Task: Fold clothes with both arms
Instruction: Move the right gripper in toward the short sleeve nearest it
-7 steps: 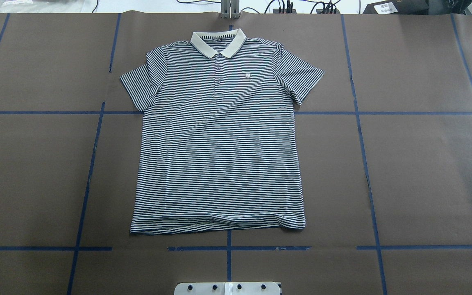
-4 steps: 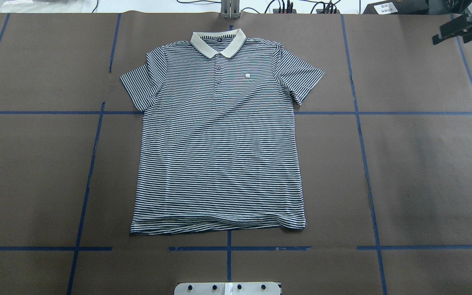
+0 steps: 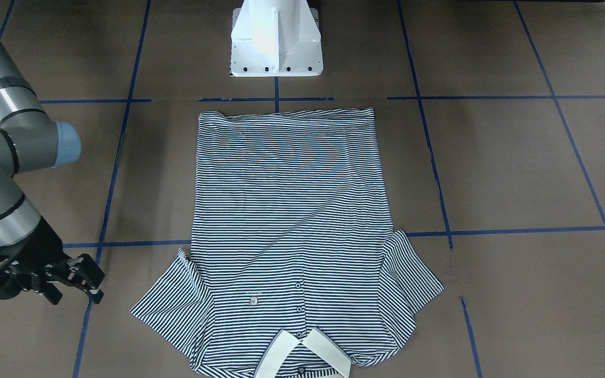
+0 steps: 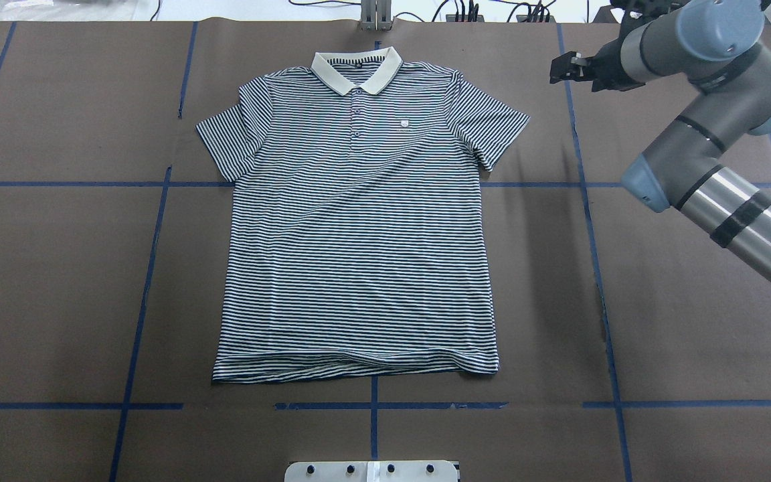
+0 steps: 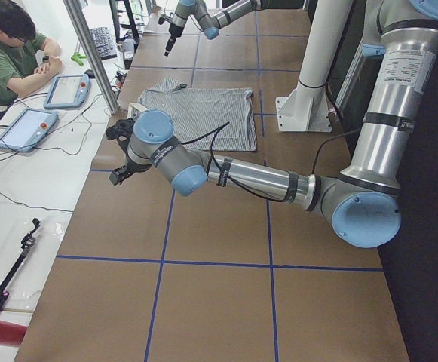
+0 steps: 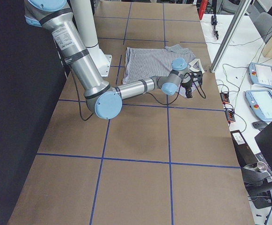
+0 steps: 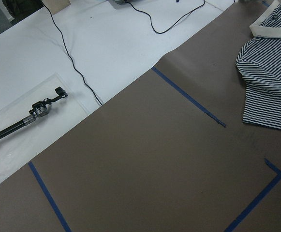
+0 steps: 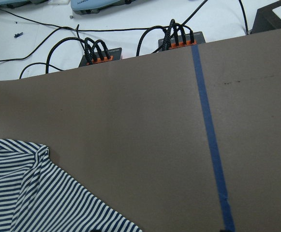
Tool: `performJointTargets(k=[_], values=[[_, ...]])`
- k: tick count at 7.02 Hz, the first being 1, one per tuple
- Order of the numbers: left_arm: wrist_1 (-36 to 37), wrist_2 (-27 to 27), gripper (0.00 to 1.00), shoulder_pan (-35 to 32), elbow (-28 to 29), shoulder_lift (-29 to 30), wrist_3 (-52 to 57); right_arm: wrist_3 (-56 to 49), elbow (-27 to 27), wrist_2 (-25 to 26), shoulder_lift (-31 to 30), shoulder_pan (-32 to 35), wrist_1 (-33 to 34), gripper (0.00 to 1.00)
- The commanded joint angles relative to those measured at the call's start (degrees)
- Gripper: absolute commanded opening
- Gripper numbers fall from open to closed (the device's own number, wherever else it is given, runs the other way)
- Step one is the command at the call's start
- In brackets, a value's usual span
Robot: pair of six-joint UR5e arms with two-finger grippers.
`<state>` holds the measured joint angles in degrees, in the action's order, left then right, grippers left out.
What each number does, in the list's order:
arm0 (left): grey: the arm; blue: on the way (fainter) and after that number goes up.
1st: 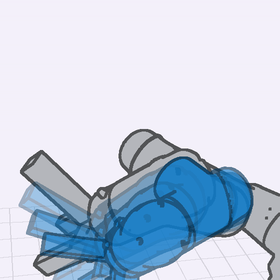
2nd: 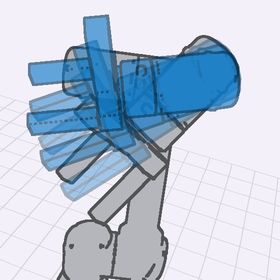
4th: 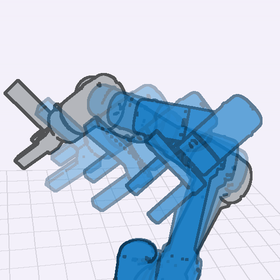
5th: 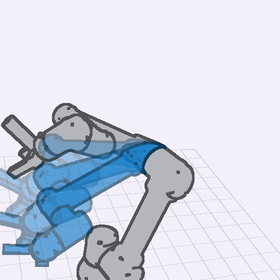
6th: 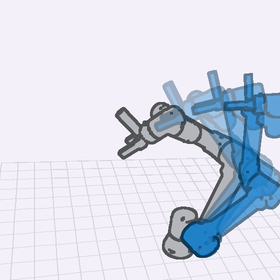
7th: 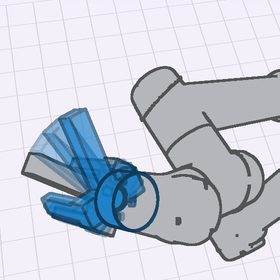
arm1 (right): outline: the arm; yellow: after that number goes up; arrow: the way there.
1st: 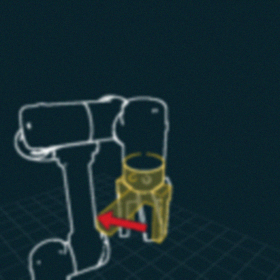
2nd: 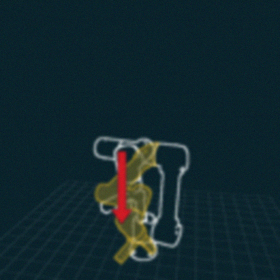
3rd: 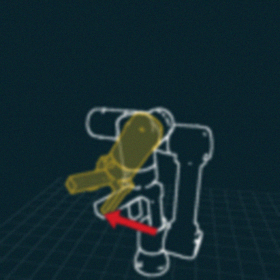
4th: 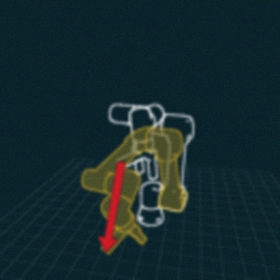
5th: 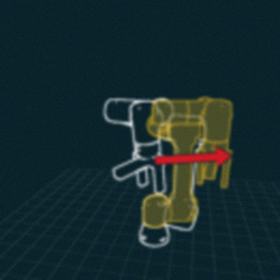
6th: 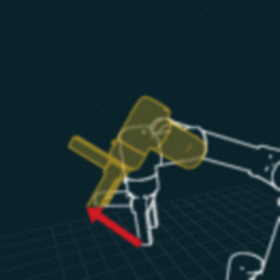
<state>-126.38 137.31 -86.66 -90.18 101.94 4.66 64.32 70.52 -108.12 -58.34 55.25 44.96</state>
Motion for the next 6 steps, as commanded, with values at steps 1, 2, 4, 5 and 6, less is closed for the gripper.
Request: performJointTargets(k=[1,2,4,5,6], values=[[-0.36,-0.03,1.0,0.08,0.09,0.01,0.0,2.22,-6.34,4.14,3.23,-3.47,-3.04,0.76],[-0.36,-0.03,1.0,0.08,0.09,0.01,0.0,2.22,-6.79,4.67,3.32,-4.01,-3.04,0.75],[-0.36,-0.03,1.0,0.17,0.18,0.1,-0.09,2.3,-10.29,7.3,5.76,-5.59,-3.04,0.71],[-0.36,-0.03,1.0,0.17,0.18,0.27,-0.09,2.22,-11.01,7.49,6.04,-6.12,-3.04,0.7],[-0.36,-0.03,1.0,0.17,0.27,0.36,-0.09,2.3,-11.71,8.88,6.13,-6.64,-2.95,0.69]])
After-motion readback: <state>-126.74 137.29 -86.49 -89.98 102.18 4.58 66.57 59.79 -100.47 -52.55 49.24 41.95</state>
